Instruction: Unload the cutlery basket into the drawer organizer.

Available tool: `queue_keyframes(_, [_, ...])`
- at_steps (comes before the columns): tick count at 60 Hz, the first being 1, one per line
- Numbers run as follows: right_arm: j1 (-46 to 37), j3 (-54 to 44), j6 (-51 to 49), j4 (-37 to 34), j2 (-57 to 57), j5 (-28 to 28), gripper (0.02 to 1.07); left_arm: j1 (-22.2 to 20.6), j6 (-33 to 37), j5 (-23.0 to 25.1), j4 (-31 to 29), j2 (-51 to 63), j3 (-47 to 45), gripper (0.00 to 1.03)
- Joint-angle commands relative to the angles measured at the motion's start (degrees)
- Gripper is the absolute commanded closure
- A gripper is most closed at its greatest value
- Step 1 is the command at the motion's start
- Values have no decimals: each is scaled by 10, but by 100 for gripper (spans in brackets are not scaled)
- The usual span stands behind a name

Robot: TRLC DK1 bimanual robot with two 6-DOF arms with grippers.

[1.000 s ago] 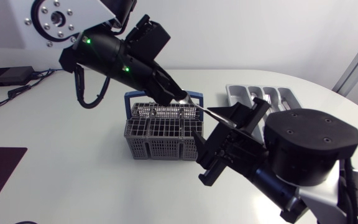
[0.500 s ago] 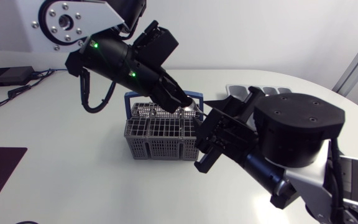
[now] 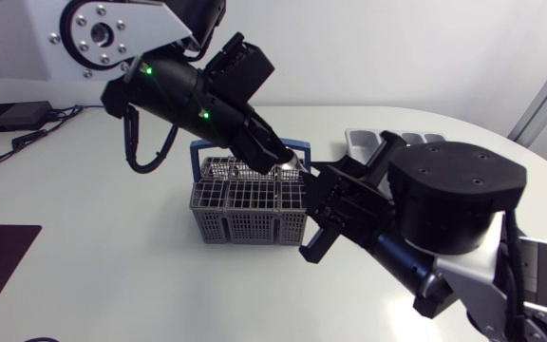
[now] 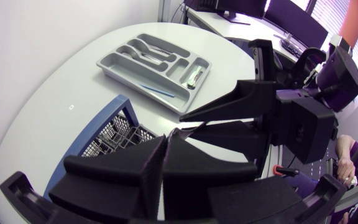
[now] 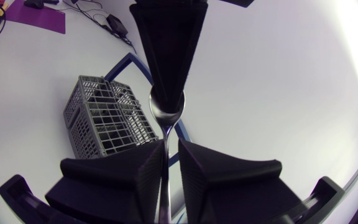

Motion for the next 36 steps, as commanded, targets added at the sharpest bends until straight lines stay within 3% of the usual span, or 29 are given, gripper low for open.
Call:
queue_keyframes(1, [-1,6,-13,-3,7,8,101,-5,-7,-3,-3,12,9,93])
queue_keyframes(24, [0,1,-14,-8,7,7,101,-8,-13,-5,-3,20,26,92])
queue_keyframes(30, [3,-2,-14,-11,4,7,101,-8,-17,-5,-3,19,30,74])
queue_keyframes(36, [7,-7,-13,-16,-2,4,101,-6,-21,-5,-3,17,37,49])
